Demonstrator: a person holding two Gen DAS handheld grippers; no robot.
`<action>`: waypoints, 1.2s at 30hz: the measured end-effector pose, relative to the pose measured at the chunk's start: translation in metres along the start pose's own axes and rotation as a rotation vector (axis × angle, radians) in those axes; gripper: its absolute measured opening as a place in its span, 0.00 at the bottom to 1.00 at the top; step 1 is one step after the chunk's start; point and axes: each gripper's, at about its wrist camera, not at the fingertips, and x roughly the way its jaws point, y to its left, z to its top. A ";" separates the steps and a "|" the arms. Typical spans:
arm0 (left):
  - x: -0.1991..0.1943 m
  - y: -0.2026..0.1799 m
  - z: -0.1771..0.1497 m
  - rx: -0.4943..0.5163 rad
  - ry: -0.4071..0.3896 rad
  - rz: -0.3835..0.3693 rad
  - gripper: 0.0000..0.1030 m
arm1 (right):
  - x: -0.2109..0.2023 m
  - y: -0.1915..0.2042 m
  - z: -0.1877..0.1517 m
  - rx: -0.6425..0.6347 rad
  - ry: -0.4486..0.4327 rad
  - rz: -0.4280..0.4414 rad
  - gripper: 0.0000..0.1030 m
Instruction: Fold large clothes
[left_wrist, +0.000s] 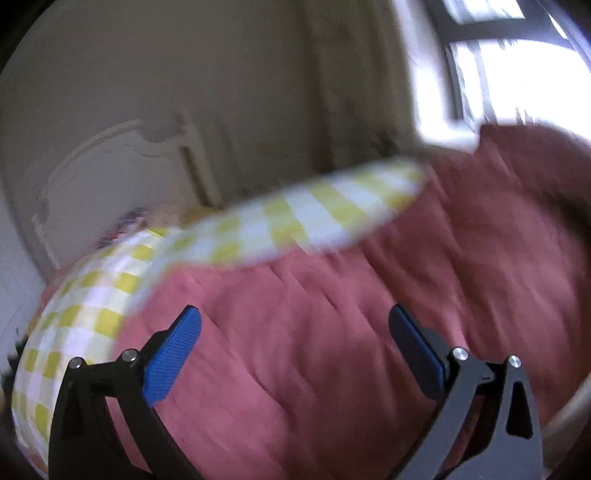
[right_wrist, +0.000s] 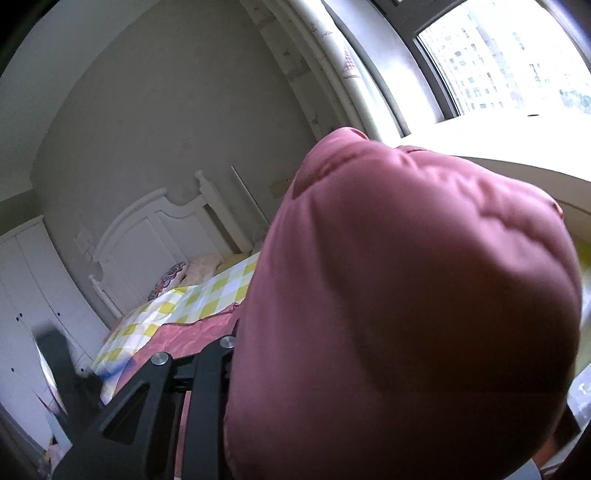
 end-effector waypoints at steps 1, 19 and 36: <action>0.009 -0.011 -0.010 0.024 0.024 0.005 0.98 | 0.000 0.007 -0.002 -0.023 -0.004 -0.021 0.35; -0.106 0.306 -0.074 -0.703 -0.272 0.132 0.96 | 0.085 0.290 -0.191 -1.438 -0.127 -0.289 0.36; -0.047 0.224 0.029 -0.289 -0.091 -0.321 0.98 | 0.114 0.257 -0.257 -1.711 -0.158 -0.335 0.46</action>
